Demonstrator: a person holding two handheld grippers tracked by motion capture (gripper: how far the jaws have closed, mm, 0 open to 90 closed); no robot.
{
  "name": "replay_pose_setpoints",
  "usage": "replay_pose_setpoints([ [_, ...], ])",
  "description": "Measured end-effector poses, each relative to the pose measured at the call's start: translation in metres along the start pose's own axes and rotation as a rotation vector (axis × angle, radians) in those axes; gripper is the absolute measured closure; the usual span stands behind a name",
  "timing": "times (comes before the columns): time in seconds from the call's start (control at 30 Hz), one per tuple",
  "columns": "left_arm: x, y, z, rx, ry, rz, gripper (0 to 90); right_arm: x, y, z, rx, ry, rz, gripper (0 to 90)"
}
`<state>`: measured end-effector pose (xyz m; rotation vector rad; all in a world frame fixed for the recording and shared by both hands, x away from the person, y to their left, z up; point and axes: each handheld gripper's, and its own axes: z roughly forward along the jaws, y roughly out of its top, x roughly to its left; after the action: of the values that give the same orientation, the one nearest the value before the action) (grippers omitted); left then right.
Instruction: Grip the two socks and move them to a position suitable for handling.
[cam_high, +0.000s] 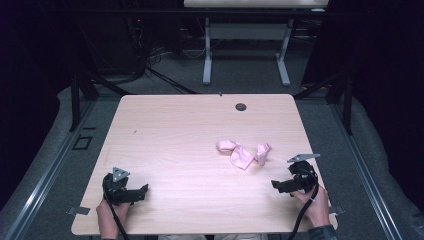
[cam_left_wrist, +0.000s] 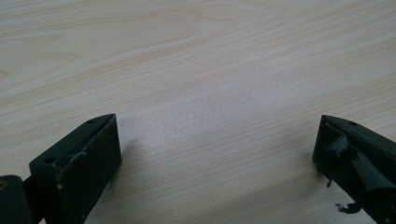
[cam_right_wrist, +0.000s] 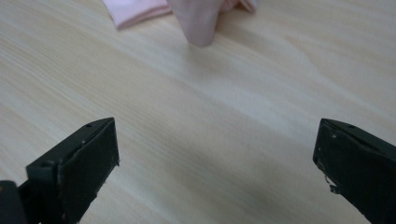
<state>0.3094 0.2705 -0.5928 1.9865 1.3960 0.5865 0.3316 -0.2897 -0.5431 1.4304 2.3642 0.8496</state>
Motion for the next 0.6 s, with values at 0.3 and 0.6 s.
replay_pose_setpoints([
  [0.3,0.000,0.000,0.000,0.000,0.001,0.000,0.8,0.004,0.057,0.008,0.021,0.027,-0.073,0.0],
  [0.6,0.000,0.000,0.000,0.001,0.000,0.002,0.8,-0.002,0.088,0.025,0.063,0.034,-0.074,0.0],
])
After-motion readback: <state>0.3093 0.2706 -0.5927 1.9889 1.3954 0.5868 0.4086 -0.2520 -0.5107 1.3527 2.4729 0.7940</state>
